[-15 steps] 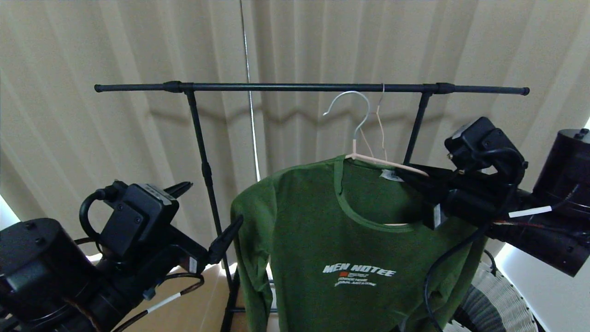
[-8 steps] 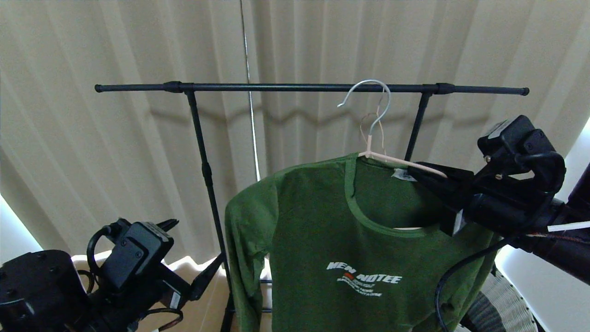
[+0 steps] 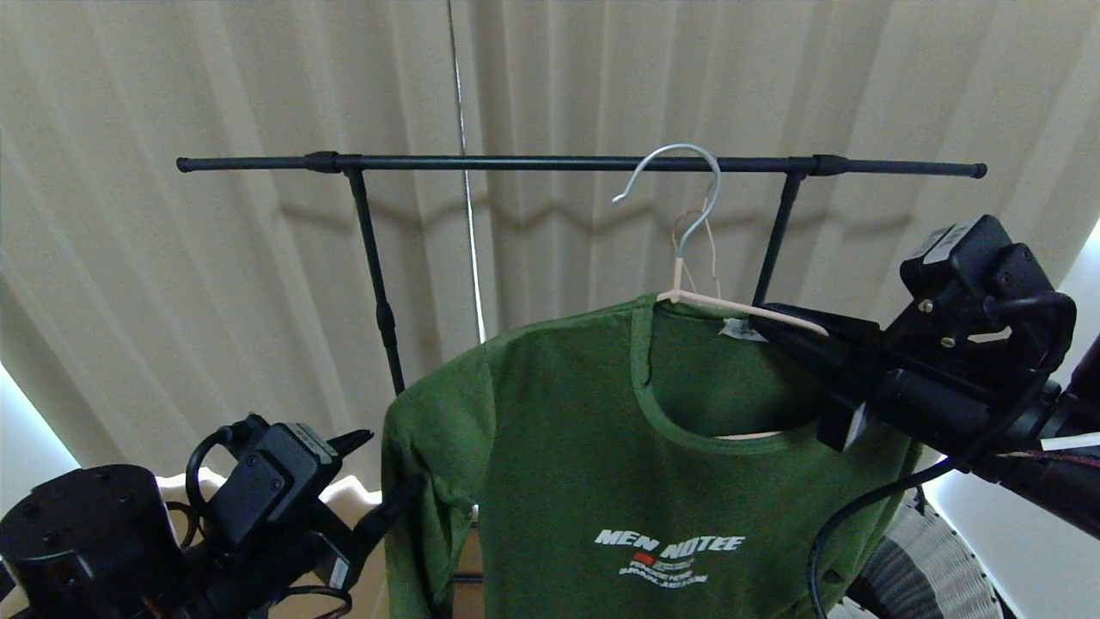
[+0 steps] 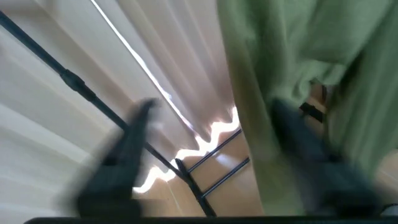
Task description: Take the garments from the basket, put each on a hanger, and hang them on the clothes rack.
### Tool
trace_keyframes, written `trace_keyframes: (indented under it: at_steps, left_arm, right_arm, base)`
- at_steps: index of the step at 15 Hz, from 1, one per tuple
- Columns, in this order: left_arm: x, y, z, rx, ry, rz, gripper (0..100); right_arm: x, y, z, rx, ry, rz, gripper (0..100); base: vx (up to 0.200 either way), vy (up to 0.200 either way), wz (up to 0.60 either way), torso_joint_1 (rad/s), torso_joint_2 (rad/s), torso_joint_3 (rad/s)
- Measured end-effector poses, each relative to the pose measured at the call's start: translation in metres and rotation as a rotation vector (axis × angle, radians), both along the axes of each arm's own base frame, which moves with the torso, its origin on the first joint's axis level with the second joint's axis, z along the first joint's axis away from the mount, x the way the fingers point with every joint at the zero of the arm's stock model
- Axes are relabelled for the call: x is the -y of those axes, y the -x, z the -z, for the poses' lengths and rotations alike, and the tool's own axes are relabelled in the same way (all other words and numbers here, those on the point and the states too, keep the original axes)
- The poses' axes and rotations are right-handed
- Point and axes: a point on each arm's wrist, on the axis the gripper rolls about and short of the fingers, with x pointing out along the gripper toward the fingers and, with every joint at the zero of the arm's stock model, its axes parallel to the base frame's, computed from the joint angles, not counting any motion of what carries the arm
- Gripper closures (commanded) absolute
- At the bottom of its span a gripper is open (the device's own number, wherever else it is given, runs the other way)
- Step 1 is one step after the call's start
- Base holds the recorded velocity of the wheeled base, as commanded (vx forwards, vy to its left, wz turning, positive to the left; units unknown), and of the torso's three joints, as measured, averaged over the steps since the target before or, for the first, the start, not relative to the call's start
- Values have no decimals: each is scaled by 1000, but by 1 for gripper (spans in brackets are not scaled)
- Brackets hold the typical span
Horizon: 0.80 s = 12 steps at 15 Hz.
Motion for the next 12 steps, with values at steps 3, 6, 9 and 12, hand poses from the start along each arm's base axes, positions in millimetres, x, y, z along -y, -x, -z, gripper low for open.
trace_keyframes:
  at_steps: [3,6,9,12]
  left_arm:
    - [-7,-3,1,1,-9,-40,100]
    - [-23,-8,0,13,-18,-128,100]
    - [-34,-10,-2,27,-15,-183,100]
    - [-35,-7,-3,28,-11,-186,0]
  right_arm:
    - [2,-1,-1,3,1,18,100]
    - [14,-7,-1,5,2,82,100]
    - [21,-10,-2,6,2,113,100]
    - [21,-11,-4,14,0,116,100]
  base:
    - [0,0,0,0,0,0]
    - [0,0,0,0,0,0]
    - [0,0,0,0,0,0]
    - [0,0,0,0,0,0]
